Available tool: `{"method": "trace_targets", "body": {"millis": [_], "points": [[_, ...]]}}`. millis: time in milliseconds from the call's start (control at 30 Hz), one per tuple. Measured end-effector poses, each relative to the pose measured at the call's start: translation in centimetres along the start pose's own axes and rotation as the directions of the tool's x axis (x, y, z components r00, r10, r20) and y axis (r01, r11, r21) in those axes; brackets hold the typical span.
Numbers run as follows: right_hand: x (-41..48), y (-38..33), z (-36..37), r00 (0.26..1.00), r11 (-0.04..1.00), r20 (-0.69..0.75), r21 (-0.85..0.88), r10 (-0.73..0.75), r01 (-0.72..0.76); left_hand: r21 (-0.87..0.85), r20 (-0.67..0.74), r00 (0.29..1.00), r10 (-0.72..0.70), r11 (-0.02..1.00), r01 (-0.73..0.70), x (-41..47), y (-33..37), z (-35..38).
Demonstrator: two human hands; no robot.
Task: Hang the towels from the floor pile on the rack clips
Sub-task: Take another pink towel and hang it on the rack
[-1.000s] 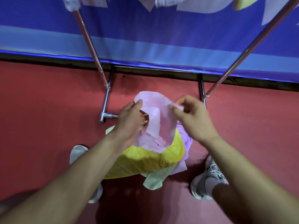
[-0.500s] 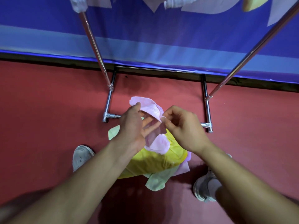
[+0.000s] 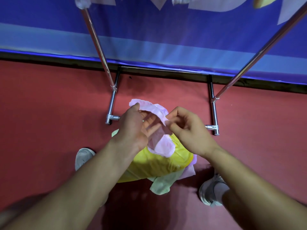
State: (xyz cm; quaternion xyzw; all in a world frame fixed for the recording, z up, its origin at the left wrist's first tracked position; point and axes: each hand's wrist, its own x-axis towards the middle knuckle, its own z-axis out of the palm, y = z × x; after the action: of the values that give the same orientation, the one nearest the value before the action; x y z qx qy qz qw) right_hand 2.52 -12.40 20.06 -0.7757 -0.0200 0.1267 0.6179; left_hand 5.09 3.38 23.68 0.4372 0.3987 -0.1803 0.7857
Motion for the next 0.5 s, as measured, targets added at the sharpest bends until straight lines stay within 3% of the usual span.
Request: {"method": "trace_targets", "body": {"millis": [167,267,333,400,433,500], "points": [[-0.1,0.4,0.2,1.000,1.000,0.019,-0.027,0.000,0.001,-0.033,0.001,1.000,-0.015,0.999,0.015,-0.1,0.3,0.2],[0.3,0.4,-0.4,0.997,0.996,-0.070,-0.088,-0.026,0.019,0.213,-0.051,0.986,0.156,0.967,-0.142,0.7,0.3,-0.3],[0.5,0.1,-1.2,0.991,0.990,-0.117,-0.133,-0.062,0.046,0.567,-0.052,0.914,0.402,0.765,-0.304,1.4,0.5,-1.0],[0.7,-0.3,-2.1,0.985,0.984,-0.146,-0.166,-0.091,0.067,0.794,0.013,0.842,0.539,0.507,-0.337,2.0,0.7,-1.7],[0.7,-0.5,-2.6,0.982,0.981,-0.158,-0.177,-0.104,0.075,0.839,0.030,0.820,0.571,0.432,-0.332,1.9,0.7,-1.9],[0.7,-0.9,-3.2,0.974,0.970,-0.178,-0.220,-0.140,0.099,0.854,0.027,0.796,0.604,0.400,-0.332,1.6,1.0,-2.1]]}}
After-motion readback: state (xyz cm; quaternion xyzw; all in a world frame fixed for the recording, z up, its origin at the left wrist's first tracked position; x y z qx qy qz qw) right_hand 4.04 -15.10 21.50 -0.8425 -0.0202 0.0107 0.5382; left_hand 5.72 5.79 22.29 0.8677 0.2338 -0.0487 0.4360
